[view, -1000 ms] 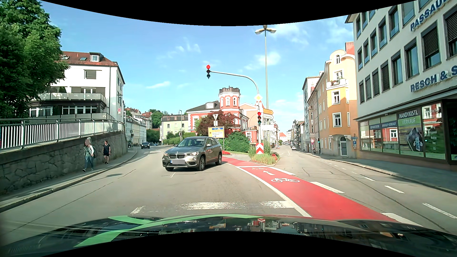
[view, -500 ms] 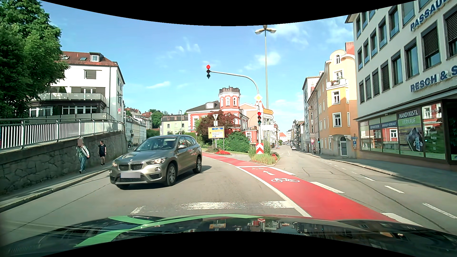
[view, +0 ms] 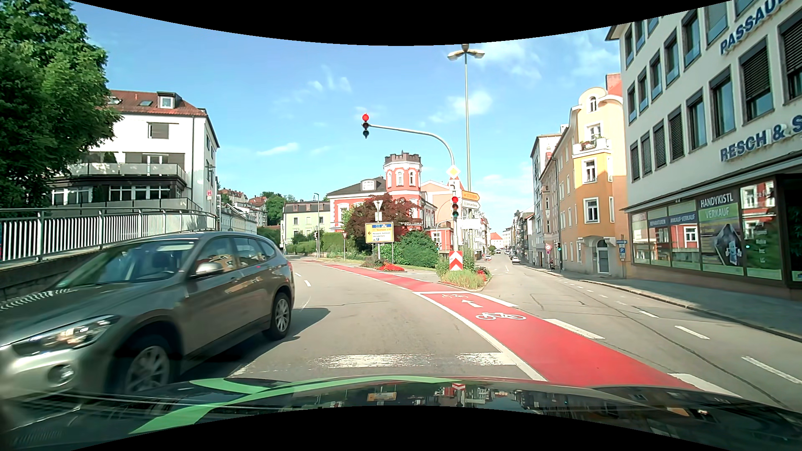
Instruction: Follow the waypoints while adhering to traffic rules and regulations
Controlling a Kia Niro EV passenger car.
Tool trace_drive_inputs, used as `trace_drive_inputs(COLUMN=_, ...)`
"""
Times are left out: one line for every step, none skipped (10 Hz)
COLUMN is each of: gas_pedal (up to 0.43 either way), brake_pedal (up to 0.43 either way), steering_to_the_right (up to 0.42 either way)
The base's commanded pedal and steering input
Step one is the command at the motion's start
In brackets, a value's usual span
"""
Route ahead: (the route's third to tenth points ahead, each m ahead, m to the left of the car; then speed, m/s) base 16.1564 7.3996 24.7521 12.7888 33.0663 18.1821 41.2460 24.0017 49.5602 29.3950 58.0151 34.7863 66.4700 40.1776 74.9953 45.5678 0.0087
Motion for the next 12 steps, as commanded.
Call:
trace_drive_inputs(gas_pedal=0.0, brake_pedal=0.445, steering_to_the_right=-0.091)
trace_drive_inputs(gas_pedal=0.0, brake_pedal=0.445, steering_to_the_right=-0.1)
trace_drive_inputs(gas_pedal=0.0, brake_pedal=0.451, steering_to_the_right=-0.106)
trace_drive_inputs(gas_pedal=0.0, brake_pedal=0.457, steering_to_the_right=-0.11)
trace_drive_inputs(gas_pedal=0.0, brake_pedal=0.457, steering_to_the_right=-0.114)
trace_drive_inputs(gas_pedal=0.0, brake_pedal=0.457, steering_to_the_right=-0.115)
trace_drive_inputs(gas_pedal=0.0, brake_pedal=0.457, steering_to_the_right=-0.115)
trace_drive_inputs(gas_pedal=0.0, brake_pedal=0.451, steering_to_the_right=-0.115)
trace_drive_inputs(gas_pedal=0.0, brake_pedal=0.445, steering_to_the_right=-0.116)
trace_drive_inputs(gas_pedal=0.0, brake_pedal=0.445, steering_to_the_right=-0.117)
trace_drive_inputs(gas_pedal=0.0, brake_pedal=0.445, steering_to_the_right=-0.119)
trace_drive_inputs(gas_pedal=0.0, brake_pedal=0.439, steering_to_the_right=-0.12)
